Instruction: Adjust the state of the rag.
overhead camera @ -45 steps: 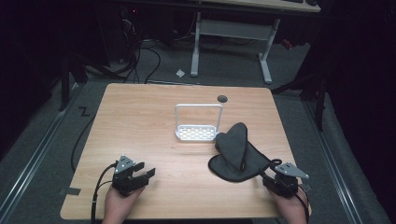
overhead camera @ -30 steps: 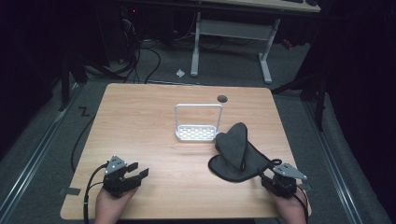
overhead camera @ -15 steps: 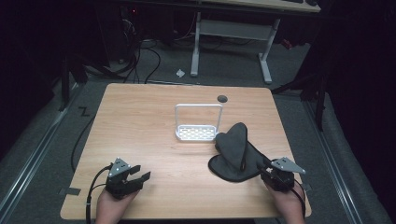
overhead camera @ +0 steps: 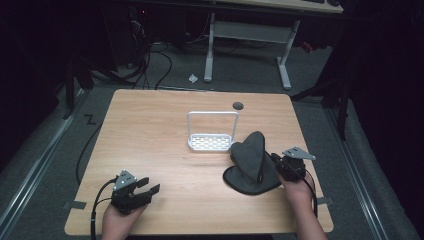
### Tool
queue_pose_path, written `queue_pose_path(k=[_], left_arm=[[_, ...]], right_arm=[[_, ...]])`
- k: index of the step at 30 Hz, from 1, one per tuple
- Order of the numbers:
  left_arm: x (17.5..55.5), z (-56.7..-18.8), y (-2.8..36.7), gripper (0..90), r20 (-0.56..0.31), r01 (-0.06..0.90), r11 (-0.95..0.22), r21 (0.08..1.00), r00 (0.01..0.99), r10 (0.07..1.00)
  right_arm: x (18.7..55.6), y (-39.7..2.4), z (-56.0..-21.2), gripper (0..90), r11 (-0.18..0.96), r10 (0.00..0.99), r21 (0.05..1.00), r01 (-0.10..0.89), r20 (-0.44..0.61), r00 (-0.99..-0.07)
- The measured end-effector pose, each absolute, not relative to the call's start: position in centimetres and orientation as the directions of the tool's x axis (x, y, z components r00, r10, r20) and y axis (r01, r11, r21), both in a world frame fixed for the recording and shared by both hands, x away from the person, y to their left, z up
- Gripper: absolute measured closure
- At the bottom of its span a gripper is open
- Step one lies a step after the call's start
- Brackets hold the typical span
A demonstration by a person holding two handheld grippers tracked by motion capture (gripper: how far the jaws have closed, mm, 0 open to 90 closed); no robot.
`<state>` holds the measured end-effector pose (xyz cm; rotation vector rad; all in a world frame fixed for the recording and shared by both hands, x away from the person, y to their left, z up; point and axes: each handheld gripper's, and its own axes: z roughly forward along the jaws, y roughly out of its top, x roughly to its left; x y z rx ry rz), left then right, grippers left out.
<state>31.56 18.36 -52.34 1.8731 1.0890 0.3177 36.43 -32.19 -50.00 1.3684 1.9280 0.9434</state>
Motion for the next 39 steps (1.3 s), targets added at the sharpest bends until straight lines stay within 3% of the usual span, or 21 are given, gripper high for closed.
queue_pose_path(k=[18,39], left_arm=[[31.1,-52.3,17.5,44.7,-0.212,0.554,-0.199,0.809,0.591,0.778],[31.5,-52.3,14.8,43.5,-0.198,0.534,-0.26,0.805,0.654,0.73]], right_arm=[[37.4,-31.0,-53.0,90.0,0.326,0.927,0.726,0.606,-0.119,-0.356],[29.6,-30.6,-52.8,90.0,0.378,0.889,0.715,0.588,-0.103,-0.447]])
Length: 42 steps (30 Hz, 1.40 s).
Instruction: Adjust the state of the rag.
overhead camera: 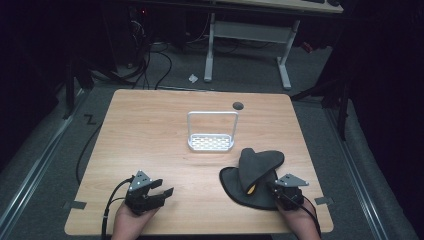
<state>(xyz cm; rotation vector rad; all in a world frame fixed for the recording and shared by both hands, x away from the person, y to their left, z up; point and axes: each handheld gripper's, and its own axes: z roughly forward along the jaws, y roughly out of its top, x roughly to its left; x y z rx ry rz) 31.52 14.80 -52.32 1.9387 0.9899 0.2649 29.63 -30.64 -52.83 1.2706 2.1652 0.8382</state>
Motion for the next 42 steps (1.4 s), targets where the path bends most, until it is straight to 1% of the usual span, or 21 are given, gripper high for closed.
queue_pose_path(k=[1,3,5,7,9,13,20,22,24,25,26,28,29,30,32,34,38,42], left_arm=[[31.5,-52.3,14.8,43.5,-0.199,0.534,-0.259,0.805,0.654,0.73],[31.5,-52.3,14.8,43.5,-0.196,0.534,-0.259,0.805,0.651,0.733],[31.4,-52.4,14.9,43.5,-0.195,0.535,-0.257,0.805,0.648,0.736],[31.3,-52.4,15.2,43.5,-0.196,0.54,-0.255,0.802,0.642,0.741],[31.1,-52.5,15.4,43.5,-0.2,0.544,-0.246,0.802,0.633,0.747],[30.7,-52.5,16.0,43.4,-0.202,0.546,-0.236,0.804,0.625,0.754],[30.2,-52.2,16.1,43.2,-0.209,0.543,-0.226,0.809,0.624,0.753],[30.1,-52.2,15.6,42.9,-0.208,0.54,-0.234,0.808,0.635,0.744],[30.0,-52.2,15.2,41.9,-0.206,0.538,-0.246,0.806,0.645,0.736],[30.0,-52.3,14.8,41.9,-0.207,0.537,-0.251,0.805,0.652,0.73],[29.9,-52.3,14.3,41.1,-0.206,0.535,-0.259,0.804,0.66,0.723],[29.6,-52.3,13.1,40.7,-0.203,0.526,-0.279,0.804,0.682,0.702],[29.4,-52.3,12.7,40.1,-0.199,0.521,-0.289,0.803,0.691,0.695],[29.2,-52.3,12.1,39.7,-0.191,0.514,-0.301,0.803,0.701,0.687],[28.8,-52.2,11.1,38.7,-0.182,0.502,-0.32,0.803,0.719,0.671],[28.5,-52.1,10.1,37.7,-0.19,0.496,-0.325,0.806,0.735,0.651],[28.2,-51.7,8.0,36.4,-0.231,0.495,-0.31,0.811,0.76,0.608],[28.3,-51.3,5.7,34.1,-0.234,0.48,-0.318,0.817,0.782,0.578]], right_arm=[[29.6,-30.7,-52.7,90.0,0.372,0.893,0.726,0.578,-0.109,-0.438],[29.9,-31.2,-52.1,90.0,0.323,0.909,0.77,0.551,-0.089,-0.408],[30.4,-31.5,-51.6,90.0,0.279,0.929,0.792,0.543,-0.078,-0.363],[31.4,-31.5,-51.6,90.0,0.252,0.941,0.787,0.563,-0.064,-0.331],[32.5,-31.2,-51.8,90.0,0.262,0.944,0.776,0.573,-0.083,-0.318],[34.2,-30.6,-52.6,90.0,0.286,0.934,0.758,0.587,-0.084,-0.347],[34.3,-28.4,-53.0,90.0,0.35,0.893,0.751,0.559,-0.087,-0.442],[34.0,-27.4,-53.0,90.0,0.365,0.878,0.75,0.551,-0.081,-0.472],[33.6,-25.8,-52.9,90.0,0.399,0.85,0.747,0.532,-0.083,-0.521],[33.6,-25.8,-52.9,90.0,0.399,0.85,0.747,0.532,-0.083,-0.521],[33.3,-24.7,-52.9,90.0,0.421,0.829,0.744,0.519,-0.082,-0.554],[33.2,-24.2,-52.9,90.0,0.433,0.817,0.743,0.511,-0.084,-0.57],[33.1,-23.7,-52.7,86.0,0.447,0.807,0.743,0.498,-0.094,-0.583],[33.0,-23.5,-52.6,82.8,0.45,0.805,0.746,0.492,-0.1,-0.585],[32.7,-23.8,-51.9,82.6,0.433,0.809,0.766,0.476,-0.097,-0.579],[32.3,-24.6,-51.4,82.5,0.418,0.817,0.78,0.465,-0.1,-0.567],[31.6,-26.5,-51.6,82.5,0.408,0.84,0.771,0.49,-0.106,-0.532],[31.5,-27.9,-51.8,81.6,0.387,0.858,0.769,0.509,-0.098,-0.504]])
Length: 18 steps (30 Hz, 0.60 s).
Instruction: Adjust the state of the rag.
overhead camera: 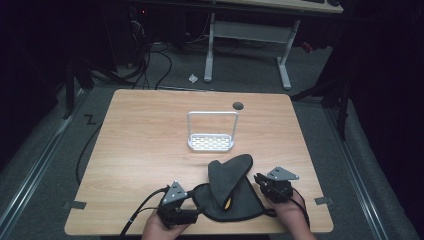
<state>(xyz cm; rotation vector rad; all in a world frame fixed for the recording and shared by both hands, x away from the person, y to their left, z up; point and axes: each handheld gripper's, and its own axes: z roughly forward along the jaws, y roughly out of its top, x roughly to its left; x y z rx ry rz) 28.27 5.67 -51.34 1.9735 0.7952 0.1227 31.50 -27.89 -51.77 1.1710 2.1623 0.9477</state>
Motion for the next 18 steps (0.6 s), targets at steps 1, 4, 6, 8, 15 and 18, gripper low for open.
queue_pose_path(k=[1,4,6,8,15,18], left_arm=[[28.3,-51.2,5.1,33.4,-0.244,0.48,-0.305,0.823,0.783,0.573],[28.7,-51.0,2.9,31.7,-0.271,0.487,-0.29,0.824,0.788,0.553],[28.9,-51.0,1.2,30.0,-0.253,0.479,-0.306,0.823,0.79,0.559],[29.1,-51.0,0.1,29.4,-0.228,0.47,-0.322,0.822,0.789,0.571],[29.7,-51.0,-0.7,70.3,-0.114,0.442,-0.379,0.813,0.76,0.64],[30.1,-50.3,0.5,85.0,-0.119,0.437,-0.331,0.836,0.733,0.669]], right_arm=[[31.5,-28.3,-51.7,80.8,0.372,0.866,0.775,0.512,-0.092,-0.491],[31.6,-28.5,-51.7,80.8,0.366,0.869,0.777,0.513,-0.088,-0.486],[31.5,-28.6,-51.8,80.4,0.367,0.869,0.776,0.514,-0.087,-0.488],[31.5,-28.6,-51.8,80.2,0.372,0.866,0.773,0.514,-0.089,-0.492],[31.2,-28.1,-51.6,79.4,0.378,0.85,0.776,0.505,-0.074,-0.522],[31.0,-27.4,-51.6,75.6,0.384,0.832,0.777,0.499,-0.057,-0.551]])
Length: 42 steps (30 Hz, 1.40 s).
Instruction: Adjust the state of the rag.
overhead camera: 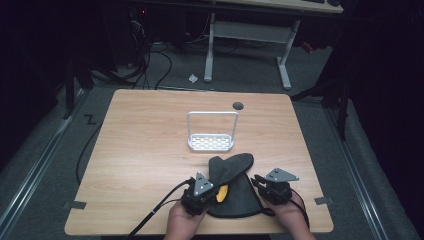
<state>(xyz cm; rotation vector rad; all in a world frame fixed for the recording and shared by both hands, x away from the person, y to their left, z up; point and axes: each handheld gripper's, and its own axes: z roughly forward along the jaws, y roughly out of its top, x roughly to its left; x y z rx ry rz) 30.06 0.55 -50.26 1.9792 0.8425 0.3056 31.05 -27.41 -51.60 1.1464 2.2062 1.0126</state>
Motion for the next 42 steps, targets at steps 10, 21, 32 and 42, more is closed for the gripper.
queue_pose_path(k=[10,21,32,42], left_arm=[[31.2,-47.7,5.5,87.1,-0.137,0.422,-0.214,0.881,0.66,0.738],[31.7,-48.7,13.3,87.1,-0.141,0.48,-0.171,0.86,0.546,0.826],[32.2,-51.8,18.5,87.1,-0.221,0.565,-0.085,0.82,0.451,0.865],[32.9,-52.3,20.7,87.2,-0.215,0.584,-0.054,0.81,0.381,0.899]], right_arm=[[31.3,-24.8,-52.5,46.5,0.4,0.805,0.742,0.538,-0.004,-0.593],[31.5,-25.2,-53.1,45.2,0.403,0.809,0.716,0.57,0.013,-0.587],[31.3,-24.4,-53.1,48.5,0.435,0.783,0.713,0.55,0.002,-0.621],[31.2,-24.3,-53.1,49.4,0.437,0.776,0.714,0.547,0.007,-0.631]])
